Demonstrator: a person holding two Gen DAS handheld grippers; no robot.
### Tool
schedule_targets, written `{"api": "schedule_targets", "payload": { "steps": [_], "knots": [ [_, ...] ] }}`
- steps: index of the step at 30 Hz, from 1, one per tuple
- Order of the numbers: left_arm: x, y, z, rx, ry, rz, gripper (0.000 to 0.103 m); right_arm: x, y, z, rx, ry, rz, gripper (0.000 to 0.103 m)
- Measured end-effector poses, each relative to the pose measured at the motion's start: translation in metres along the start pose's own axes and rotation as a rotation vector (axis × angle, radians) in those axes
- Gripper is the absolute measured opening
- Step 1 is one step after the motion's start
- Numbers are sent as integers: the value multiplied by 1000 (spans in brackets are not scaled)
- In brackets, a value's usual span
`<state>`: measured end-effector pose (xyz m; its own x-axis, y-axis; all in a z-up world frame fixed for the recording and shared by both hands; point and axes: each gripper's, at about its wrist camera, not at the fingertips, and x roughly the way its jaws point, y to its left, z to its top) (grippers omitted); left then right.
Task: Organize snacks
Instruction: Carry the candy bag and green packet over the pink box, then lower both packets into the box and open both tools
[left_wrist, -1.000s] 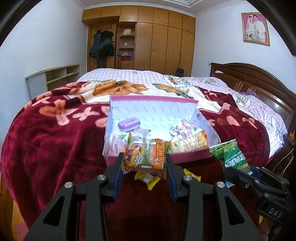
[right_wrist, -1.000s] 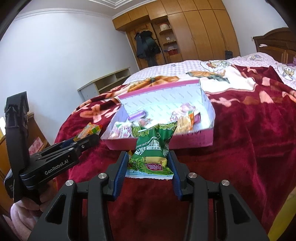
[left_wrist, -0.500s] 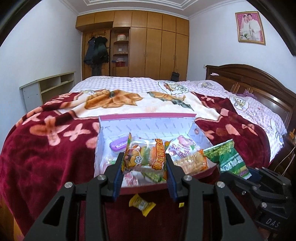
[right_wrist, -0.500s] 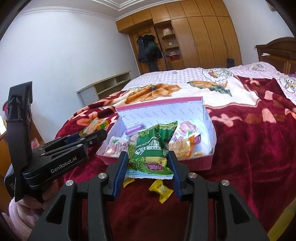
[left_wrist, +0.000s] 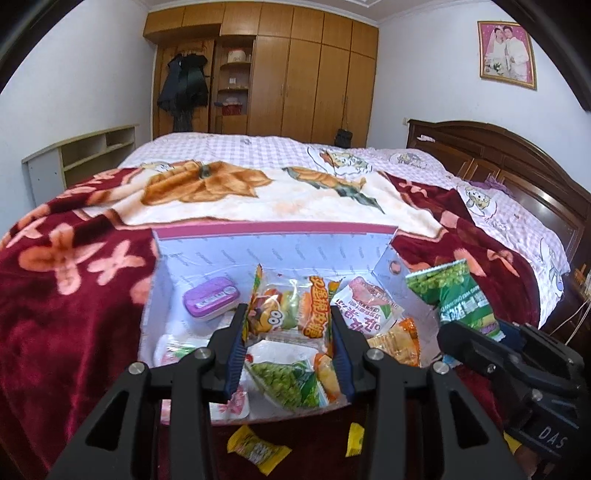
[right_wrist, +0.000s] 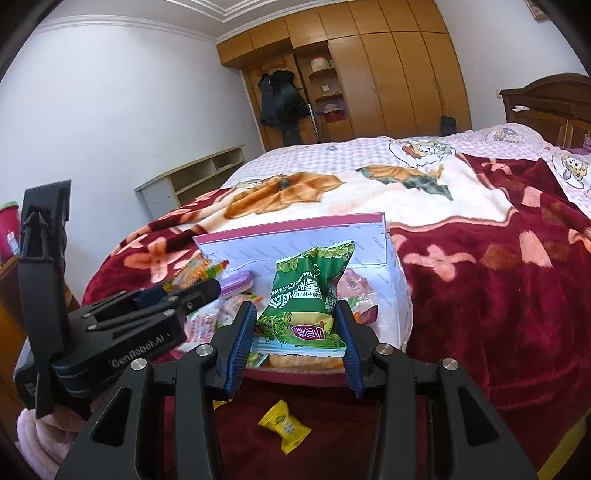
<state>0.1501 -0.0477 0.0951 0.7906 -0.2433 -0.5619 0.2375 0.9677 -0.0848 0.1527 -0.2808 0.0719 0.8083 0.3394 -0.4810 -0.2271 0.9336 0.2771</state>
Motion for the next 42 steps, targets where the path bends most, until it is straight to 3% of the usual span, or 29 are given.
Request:
{"api": "schedule_targets", "payload": {
  "steps": [16, 25, 42],
  "knots": [
    [79, 3, -4, -4, 126, 22, 43, 47, -27, 19, 5, 51, -35, 44],
    [94, 7, -11, -17, 177, 23, 50, 73, -31, 29, -17, 79, -54, 44],
    [88, -1, -9, 4, 152, 13, 63, 99, -46, 31, 14, 124, -80, 45]
  ]
}}
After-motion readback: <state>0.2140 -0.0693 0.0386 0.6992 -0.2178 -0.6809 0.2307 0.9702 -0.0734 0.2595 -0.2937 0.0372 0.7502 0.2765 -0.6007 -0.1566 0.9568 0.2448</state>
